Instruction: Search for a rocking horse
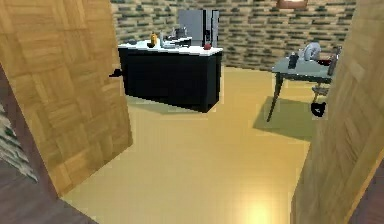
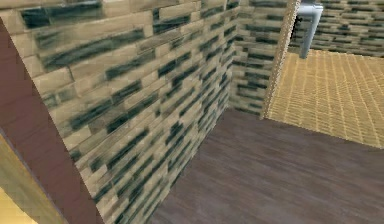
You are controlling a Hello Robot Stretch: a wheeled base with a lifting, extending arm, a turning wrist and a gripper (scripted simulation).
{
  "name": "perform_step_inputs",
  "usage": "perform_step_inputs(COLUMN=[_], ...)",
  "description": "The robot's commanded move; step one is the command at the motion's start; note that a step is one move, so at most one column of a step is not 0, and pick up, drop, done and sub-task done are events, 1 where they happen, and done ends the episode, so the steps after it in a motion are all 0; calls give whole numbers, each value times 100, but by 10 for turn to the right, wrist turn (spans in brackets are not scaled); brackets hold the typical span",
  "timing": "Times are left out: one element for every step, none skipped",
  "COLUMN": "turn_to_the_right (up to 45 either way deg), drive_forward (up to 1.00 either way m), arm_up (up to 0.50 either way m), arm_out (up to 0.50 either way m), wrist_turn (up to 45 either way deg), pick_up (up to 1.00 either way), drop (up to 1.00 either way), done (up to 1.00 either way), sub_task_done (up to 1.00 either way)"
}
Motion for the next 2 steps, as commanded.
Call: perform_step_inputs(turn_to_the_right=[0,-30], drive_forward=[10,0], arm_up=[0,0], arm_out=[0,0], wrist_turn=[0,0], pick_up=[0,0], drop=[0,0], done=[0,0], sub_task_done=[0,0])
